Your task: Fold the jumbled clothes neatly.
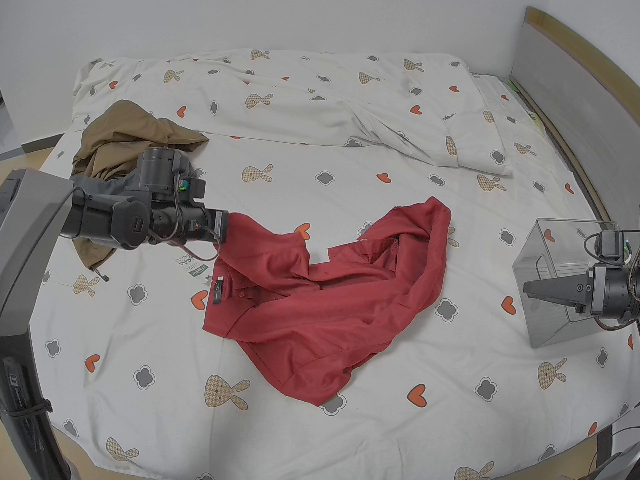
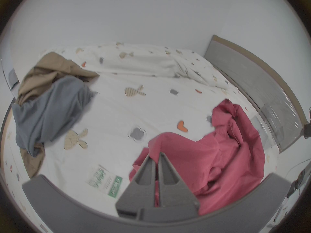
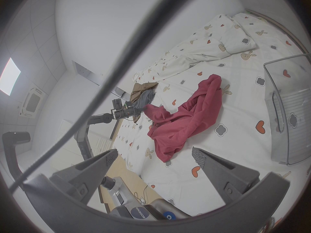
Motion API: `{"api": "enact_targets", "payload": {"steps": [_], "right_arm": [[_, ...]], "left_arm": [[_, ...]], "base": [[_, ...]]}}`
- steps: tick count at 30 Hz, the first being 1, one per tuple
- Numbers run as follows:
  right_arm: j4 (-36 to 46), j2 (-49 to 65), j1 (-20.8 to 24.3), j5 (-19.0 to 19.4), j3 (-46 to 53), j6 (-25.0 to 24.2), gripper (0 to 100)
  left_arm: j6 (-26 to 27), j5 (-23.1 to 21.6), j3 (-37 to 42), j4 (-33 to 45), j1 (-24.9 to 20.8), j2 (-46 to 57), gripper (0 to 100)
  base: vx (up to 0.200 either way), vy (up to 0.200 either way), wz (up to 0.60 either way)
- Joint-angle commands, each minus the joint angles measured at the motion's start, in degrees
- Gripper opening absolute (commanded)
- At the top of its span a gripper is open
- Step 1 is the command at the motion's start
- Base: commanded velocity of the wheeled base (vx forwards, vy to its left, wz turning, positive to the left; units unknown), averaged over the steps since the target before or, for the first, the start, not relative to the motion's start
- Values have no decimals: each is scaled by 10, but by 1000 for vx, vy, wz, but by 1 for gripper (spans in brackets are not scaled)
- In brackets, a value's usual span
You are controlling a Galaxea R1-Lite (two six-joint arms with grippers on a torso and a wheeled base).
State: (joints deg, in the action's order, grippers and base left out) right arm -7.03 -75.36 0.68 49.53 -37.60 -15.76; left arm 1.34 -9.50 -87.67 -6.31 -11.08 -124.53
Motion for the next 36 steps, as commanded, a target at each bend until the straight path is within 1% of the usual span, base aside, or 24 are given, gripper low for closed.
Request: {"api": "enact_targets", "payload": {"steps": [1, 2, 3, 7, 11, 14, 16, 17, 21, 27, 29, 30, 32, 33, 34, 35, 36], "right_arm": [[0, -1, 6, 0, 2, 0, 100], [0, -1, 6, 0, 2, 0, 100], [1, -1, 7, 0, 2, 0, 100], [1, -4, 8, 0, 2, -1, 100], [2, -5, 8, 0, 2, -1, 100], [3, -5, 8, 0, 2, -1, 100], [3, -4, 8, 0, 3, -1, 100], [3, -4, 8, 0, 3, -1, 100], [3, -3, 8, 0, 3, -1, 100], [1, -3, 8, 0, 8, 0, 100], [1, -4, 9, 0, 8, -1, 100], [1, -4, 9, 0, 8, 0, 100], [1, -3, 9, 0, 8, -1, 100], [1, -4, 9, 0, 8, -1, 100], [1, -4, 9, 0, 8, -1, 100], [1, -5, 9, 0, 8, -1, 100], [1, -6, 9, 0, 8, -1, 100]], "left_arm": [[-1, 25, -65, -2, 19, -21, 0], [-1, 26, -65, -2, 19, -22, 0], [-1, 38, -84, 1, 26, -35, 0], [-3, 78, -81, 3, 28, -38, 0], [13, 84, -58, -3, 16, -28, 0], [22, 86, -59, -8, 8, -27, 0], [22, 93, -58, -25, -2, -27, 0], [21, 98, -59, -29, -5, -27, 100], [16, 105, -58, -33, -10, -27, 100], [3, 107, -46, -58, 8, -26, 100], [2, 120, -22, -102, 21, -14, 100], [2, 120, -19, -105, 21, -12, 100], [-2, 116, 22, -103, 25, 14, 100], [-9, 110, 56, -98, 25, 30, 100], [-12, 108, 64, -96, 24, 34, 100], [-27, 77, 109, -83, 19, 60, 100], [-43, 35, 152, -68, 13, 82, 100]], "base": [[0, 0, 0], [0, 0, 0], [0, 0, 0], [0, 0, 0], [0, 0, 0], [0, 0, 0], [0, 0, 0], [0, 0, 0], [0, 0, 0], [0, 0, 0], [0, 0, 0], [0, 0, 0], [0, 0, 0], [0, 0, 0], [0, 0, 0], [0, 0, 0], [0, 0, 0]]}}
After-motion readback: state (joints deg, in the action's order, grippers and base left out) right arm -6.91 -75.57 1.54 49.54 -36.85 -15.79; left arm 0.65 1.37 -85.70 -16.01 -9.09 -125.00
